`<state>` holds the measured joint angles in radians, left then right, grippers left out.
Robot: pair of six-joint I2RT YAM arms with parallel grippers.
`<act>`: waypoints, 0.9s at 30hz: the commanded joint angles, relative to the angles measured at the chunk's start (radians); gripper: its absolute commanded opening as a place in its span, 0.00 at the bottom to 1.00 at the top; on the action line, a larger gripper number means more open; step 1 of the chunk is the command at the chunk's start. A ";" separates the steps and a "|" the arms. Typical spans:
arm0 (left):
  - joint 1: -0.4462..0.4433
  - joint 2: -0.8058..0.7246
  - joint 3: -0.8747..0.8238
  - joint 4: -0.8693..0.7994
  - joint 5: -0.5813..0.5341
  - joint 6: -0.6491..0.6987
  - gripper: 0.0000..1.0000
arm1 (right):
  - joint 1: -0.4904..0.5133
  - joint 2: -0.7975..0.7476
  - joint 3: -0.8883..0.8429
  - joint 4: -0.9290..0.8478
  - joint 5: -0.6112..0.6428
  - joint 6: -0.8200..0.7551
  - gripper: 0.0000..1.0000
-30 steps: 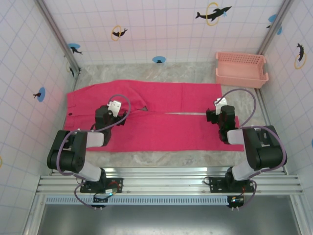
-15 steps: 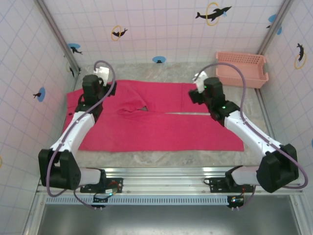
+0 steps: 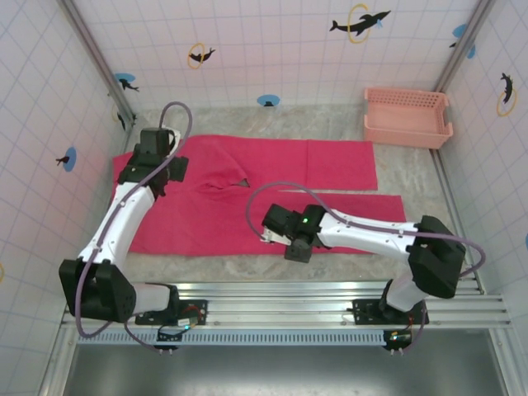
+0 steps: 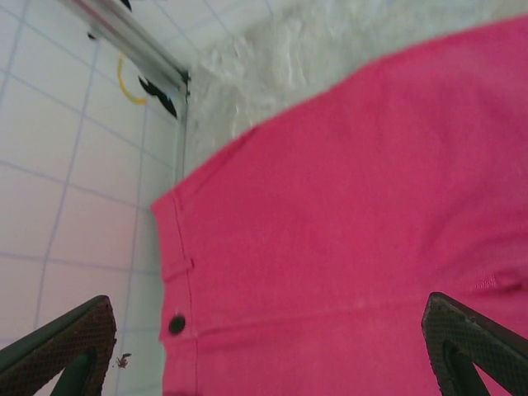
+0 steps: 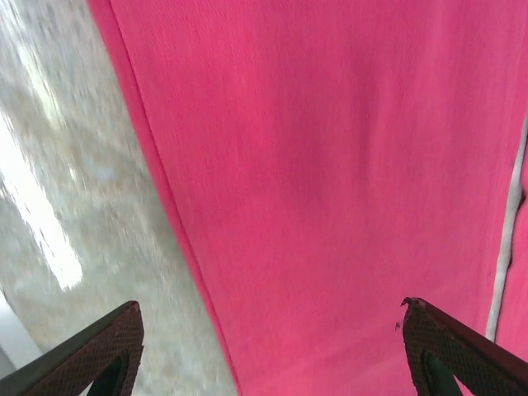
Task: Roll up the long pants
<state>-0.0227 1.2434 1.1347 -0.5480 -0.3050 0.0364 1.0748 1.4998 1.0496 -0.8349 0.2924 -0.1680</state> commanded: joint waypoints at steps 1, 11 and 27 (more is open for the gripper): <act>-0.006 -0.153 -0.003 -0.105 0.050 -0.051 0.98 | -0.003 -0.098 -0.064 -0.036 -0.011 0.029 0.80; -0.007 -0.277 0.040 -0.328 -0.071 -0.010 0.98 | -0.004 -0.013 0.026 -0.147 -0.093 0.068 0.78; -0.006 -0.196 0.053 -0.357 -0.053 0.004 0.97 | -0.091 0.254 0.015 -0.019 -0.228 0.076 0.62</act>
<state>-0.0265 1.0214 1.1488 -0.8894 -0.3649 0.0124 1.0168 1.7321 1.0760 -0.9035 0.0643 -0.1005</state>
